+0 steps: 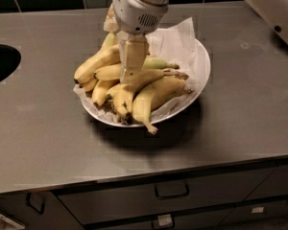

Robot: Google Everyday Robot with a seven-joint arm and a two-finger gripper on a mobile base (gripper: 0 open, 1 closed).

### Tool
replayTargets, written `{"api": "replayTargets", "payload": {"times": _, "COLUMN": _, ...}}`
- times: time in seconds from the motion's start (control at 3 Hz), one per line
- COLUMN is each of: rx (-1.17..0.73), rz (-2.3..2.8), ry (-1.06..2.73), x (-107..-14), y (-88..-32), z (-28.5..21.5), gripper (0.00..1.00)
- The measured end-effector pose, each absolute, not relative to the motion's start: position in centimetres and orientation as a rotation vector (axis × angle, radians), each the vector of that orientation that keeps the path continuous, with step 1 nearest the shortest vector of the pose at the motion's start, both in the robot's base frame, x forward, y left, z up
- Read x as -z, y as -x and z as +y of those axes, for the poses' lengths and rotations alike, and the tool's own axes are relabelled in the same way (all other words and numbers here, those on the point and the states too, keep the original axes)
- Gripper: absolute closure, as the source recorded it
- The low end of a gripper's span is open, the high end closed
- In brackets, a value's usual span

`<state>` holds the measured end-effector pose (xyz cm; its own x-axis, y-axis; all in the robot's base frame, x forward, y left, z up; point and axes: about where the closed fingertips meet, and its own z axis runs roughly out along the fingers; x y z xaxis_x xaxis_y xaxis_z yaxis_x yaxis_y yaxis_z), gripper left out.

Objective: Pick banana from white bowl

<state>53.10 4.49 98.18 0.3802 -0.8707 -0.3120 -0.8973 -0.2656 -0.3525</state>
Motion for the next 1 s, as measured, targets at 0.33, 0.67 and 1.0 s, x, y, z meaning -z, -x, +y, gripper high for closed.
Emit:
{"api": "replayTargets", "payload": {"times": 0.33, "rx": -0.033, "rz": 1.550, "ry": 2.114, "x": -99.0, "y": -52.8, "z": 2.9, "gripper": 0.20}}
{"api": "replayTargets", "payload": {"times": 0.67, "rx": -0.002, "rz": 1.565, "ry": 2.062, "x": -99.8, "y": -52.6, "z": 1.7, "gripper": 0.25}}
{"api": "replayTargets", "payload": {"times": 1.0, "rx": 0.012, "rz": 1.564, "ry": 2.050, "x": -100.2, "y": -52.5, "z": 1.5, "gripper": 0.29}}
